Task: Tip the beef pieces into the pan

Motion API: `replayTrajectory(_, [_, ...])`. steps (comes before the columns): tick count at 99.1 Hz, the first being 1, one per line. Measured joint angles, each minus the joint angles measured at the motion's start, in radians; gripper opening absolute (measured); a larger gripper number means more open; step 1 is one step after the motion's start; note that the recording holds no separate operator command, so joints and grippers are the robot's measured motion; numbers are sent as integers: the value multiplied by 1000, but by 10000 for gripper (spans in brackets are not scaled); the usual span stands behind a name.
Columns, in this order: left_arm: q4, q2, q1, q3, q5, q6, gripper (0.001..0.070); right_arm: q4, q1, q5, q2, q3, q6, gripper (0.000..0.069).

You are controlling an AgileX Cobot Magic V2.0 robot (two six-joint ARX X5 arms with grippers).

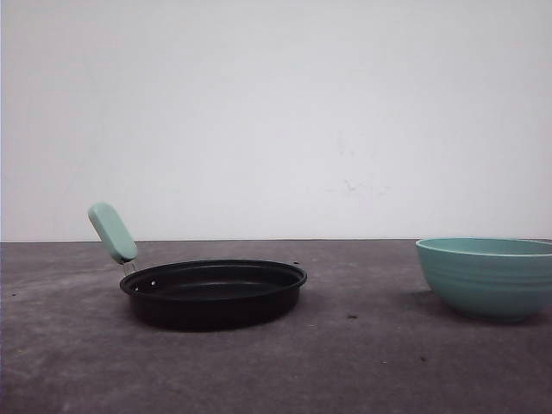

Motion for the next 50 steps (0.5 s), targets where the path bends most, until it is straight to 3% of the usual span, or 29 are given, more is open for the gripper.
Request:
replayTrajectory(27, [0,0,0,0,0,0,25,9,0,0,0,0,2,10])
replayTrajectory(50, [0,0,0,0,2,-11,25,122,0,-10,0,-1,61,10])
